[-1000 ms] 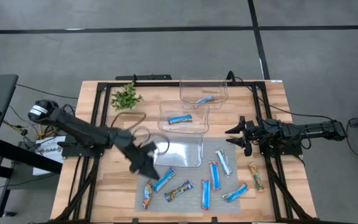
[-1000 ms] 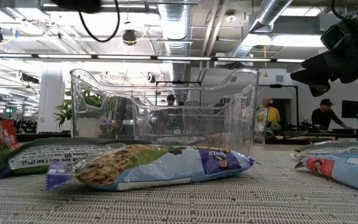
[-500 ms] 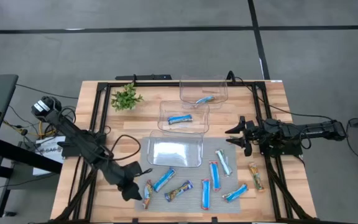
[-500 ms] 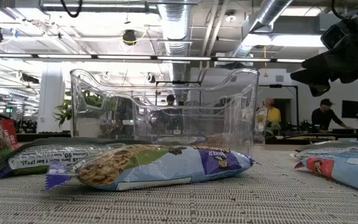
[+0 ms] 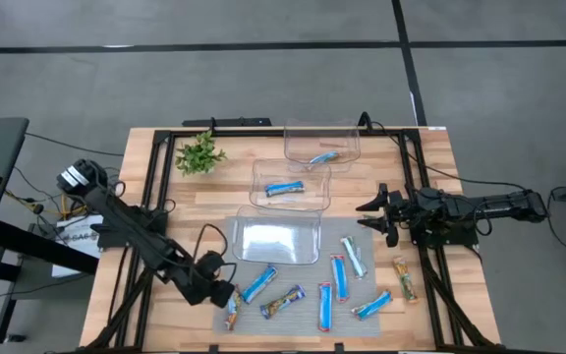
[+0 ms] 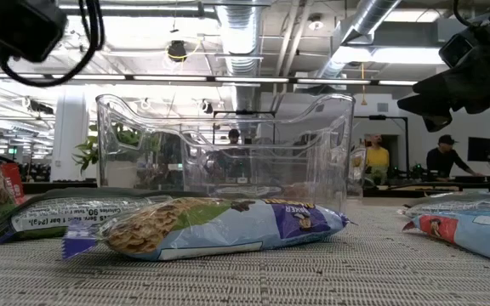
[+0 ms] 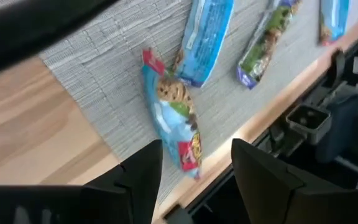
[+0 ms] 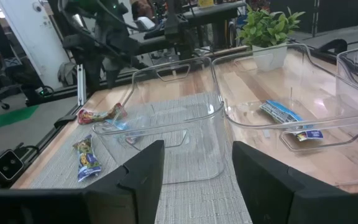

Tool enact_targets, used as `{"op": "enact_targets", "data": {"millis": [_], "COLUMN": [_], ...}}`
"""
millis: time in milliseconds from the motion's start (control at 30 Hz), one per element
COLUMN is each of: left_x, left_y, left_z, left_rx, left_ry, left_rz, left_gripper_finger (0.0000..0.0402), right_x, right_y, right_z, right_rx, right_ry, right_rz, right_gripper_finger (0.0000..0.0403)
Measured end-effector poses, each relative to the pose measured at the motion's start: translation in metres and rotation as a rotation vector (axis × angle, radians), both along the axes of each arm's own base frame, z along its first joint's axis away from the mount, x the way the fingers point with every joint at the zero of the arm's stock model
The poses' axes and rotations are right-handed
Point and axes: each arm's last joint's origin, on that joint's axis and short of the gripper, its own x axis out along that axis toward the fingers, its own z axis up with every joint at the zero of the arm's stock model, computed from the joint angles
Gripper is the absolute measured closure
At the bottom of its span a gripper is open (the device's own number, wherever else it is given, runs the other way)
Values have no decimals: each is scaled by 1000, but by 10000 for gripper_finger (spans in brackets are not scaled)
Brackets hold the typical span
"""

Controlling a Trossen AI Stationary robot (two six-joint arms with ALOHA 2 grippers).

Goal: Pick and place Granola Bars by type
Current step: Put the red granola bar into the bottom transparent bin

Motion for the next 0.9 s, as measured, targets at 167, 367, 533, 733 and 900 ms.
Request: {"op": "enact_targets", "data": {"millis": [167,367,533,733,900], "left_x": [9,28,38,45,47], "left_y": [-7,-23,-29,-32,-29], "left_z": [-13,-28,-40,-47,-48], "left_rx": [-30,-9,14,41,50], "left_ry": [11,71,159,202,210], "left_rz": [41,54,46,51,63], "left_gripper_finger": [217,217,217,217,217], "right_x": [0,0,0,0,0], "right_y": [0,0,0,0,0], "right_z": [0,0,0,0,0], "right_rx": [0,0,0,0,0], "right_ry": [0,0,0,0,0], "right_rz": [0,0,0,0,0], "right_gripper_finger": [219,219,219,219,219]}}
